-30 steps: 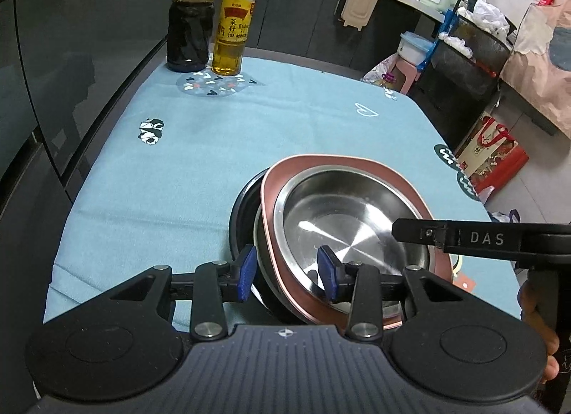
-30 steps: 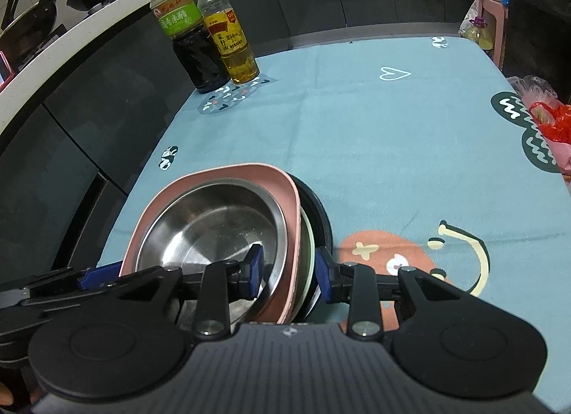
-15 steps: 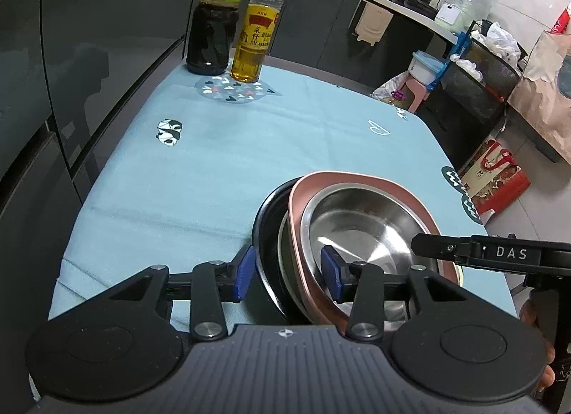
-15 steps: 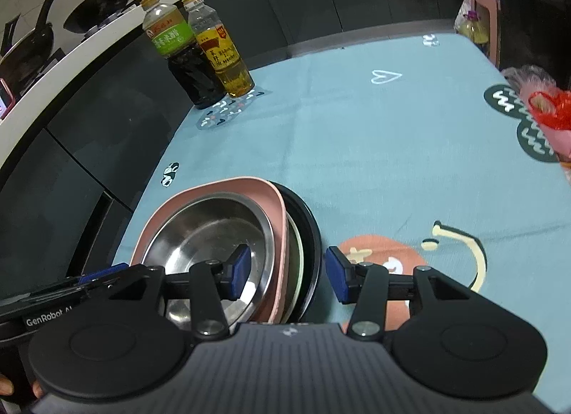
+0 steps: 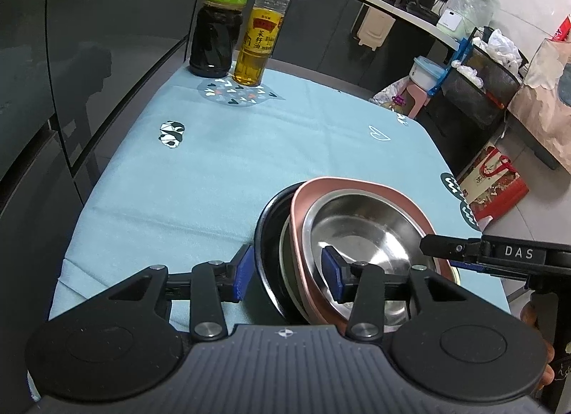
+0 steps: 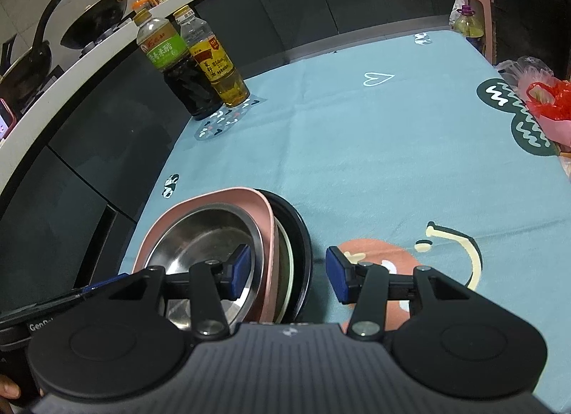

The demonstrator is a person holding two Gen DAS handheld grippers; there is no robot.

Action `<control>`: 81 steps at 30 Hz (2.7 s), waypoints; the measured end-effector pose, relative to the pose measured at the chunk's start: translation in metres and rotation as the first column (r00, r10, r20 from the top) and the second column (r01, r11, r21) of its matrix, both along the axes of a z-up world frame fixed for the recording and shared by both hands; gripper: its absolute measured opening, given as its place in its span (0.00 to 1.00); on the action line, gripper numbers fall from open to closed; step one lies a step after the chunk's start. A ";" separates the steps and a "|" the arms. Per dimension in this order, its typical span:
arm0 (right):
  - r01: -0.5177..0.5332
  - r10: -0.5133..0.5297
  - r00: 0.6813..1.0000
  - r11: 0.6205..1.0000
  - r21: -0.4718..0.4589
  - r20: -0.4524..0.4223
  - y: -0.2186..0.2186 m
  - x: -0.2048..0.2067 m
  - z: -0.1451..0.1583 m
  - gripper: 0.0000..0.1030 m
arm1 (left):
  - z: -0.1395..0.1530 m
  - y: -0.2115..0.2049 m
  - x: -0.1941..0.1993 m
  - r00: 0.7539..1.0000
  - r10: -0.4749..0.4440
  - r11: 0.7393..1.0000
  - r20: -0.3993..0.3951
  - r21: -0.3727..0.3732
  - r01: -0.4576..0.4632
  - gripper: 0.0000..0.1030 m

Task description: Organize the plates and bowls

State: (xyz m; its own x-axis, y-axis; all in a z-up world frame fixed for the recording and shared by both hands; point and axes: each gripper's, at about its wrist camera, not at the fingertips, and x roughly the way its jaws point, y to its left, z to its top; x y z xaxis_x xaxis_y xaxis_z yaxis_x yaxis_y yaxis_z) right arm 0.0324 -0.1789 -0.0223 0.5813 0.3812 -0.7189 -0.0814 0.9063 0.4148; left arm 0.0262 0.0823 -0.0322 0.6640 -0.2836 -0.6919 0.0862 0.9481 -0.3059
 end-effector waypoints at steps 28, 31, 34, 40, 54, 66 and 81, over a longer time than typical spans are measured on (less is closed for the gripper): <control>-0.005 0.007 0.999 0.998 0.063 -0.032 -0.011 0.005 -0.006 0.39 | -0.006 0.007 0.006 0.999 0.007 0.999 -0.032 -0.053 -0.009 0.45; -0.005 0.008 0.999 0.998 0.070 -0.038 -0.012 0.005 -0.008 0.41 | -0.009 0.008 0.007 0.999 0.004 0.998 -0.043 -0.066 -0.007 0.46; -0.009 0.013 0.999 0.997 0.075 -0.046 -0.012 0.006 -0.010 0.41 | -0.011 0.008 0.007 0.999 0.005 0.997 -0.046 -0.076 -0.008 0.47; -0.028 0.034 0.996 0.997 0.078 -0.079 -0.007 0.011 -0.019 0.43 | -0.020 0.006 0.015 0.997 -0.005 0.996 -0.073 -0.086 -0.001 0.51; -0.078 0.087 0.992 0.992 0.101 -0.096 0.004 0.021 -0.026 0.45 | -0.033 -0.004 0.022 0.997 -0.045 0.994 -0.069 -0.102 0.038 0.55; -0.054 0.056 0.998 0.998 0.037 -0.029 0.014 0.028 -0.008 0.44 | -0.022 -0.007 0.031 0.999 -0.024 0.996 -0.037 -0.091 0.021 0.49; -0.011 0.016 0.997 0.998 0.067 -0.082 0.007 0.075 -0.003 0.40 | -0.013 -0.013 0.078 0.998 -0.001 0.997 -0.060 -0.077 -0.003 0.46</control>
